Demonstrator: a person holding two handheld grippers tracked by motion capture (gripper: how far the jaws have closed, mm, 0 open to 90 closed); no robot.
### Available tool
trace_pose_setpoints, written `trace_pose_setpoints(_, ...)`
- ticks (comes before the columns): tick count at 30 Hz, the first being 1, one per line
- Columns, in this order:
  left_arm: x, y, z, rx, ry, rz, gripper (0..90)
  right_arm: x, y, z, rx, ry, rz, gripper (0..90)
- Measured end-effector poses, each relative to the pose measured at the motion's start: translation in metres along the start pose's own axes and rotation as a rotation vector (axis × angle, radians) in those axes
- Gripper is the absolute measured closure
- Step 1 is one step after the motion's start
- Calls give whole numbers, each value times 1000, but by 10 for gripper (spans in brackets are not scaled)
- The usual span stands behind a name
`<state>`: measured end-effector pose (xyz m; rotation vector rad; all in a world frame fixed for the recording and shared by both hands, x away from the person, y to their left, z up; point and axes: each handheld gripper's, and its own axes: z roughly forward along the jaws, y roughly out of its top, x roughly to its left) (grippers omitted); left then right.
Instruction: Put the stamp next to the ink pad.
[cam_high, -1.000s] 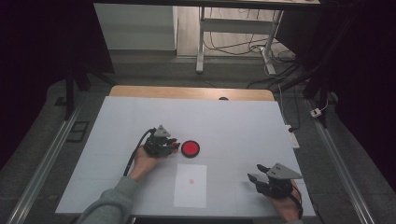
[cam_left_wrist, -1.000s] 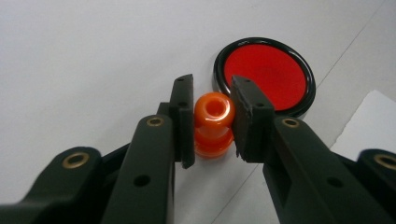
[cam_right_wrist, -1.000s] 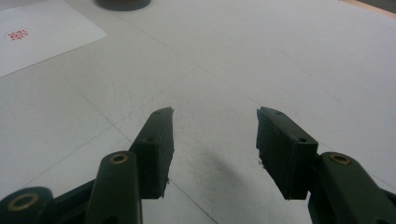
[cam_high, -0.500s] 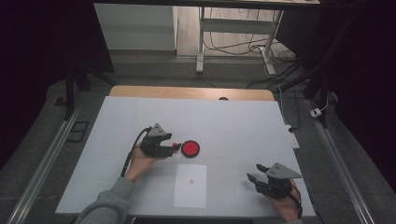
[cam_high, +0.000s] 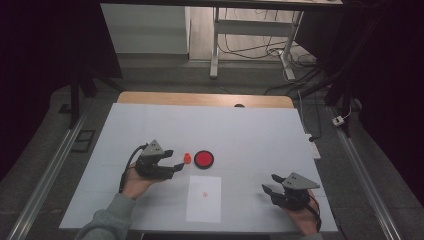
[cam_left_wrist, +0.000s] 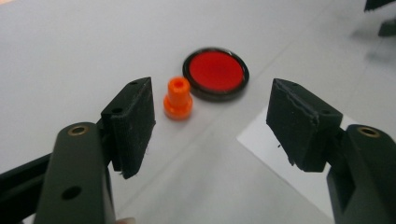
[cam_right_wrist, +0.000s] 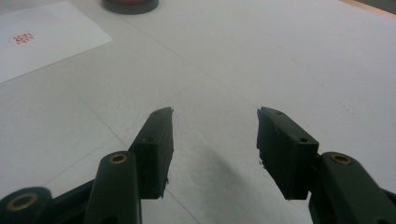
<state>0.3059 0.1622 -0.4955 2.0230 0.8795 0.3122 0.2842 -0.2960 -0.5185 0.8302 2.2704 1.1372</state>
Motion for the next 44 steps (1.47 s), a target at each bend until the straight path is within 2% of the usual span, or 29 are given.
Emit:
trace_pose_setpoints(7, -11, -20, -18, 22, 57, 34, 329, -3, 1, 2, -9, 29, 0, 452)
trace_pose_setpoints(11, -13, -35, -28, 23, 69, 18, 329, -5, 1, 2, -19, 31, 4, 452)
trace_pose_setpoints(15, -12, -49, -42, 8, 77, -19, 329, -6, 1, 1, -24, 29, 3, 452)
trace_pose_setpoints(24, -8, -73, -59, 3, 85, -41, 333, -8, 0, 0, -10, 23, -11, 447)
trace_pose_setpoints(44, -5, -74, -56, 12, 69, -36, 334, -6, 3, -1, -28, 19, -42, 446)
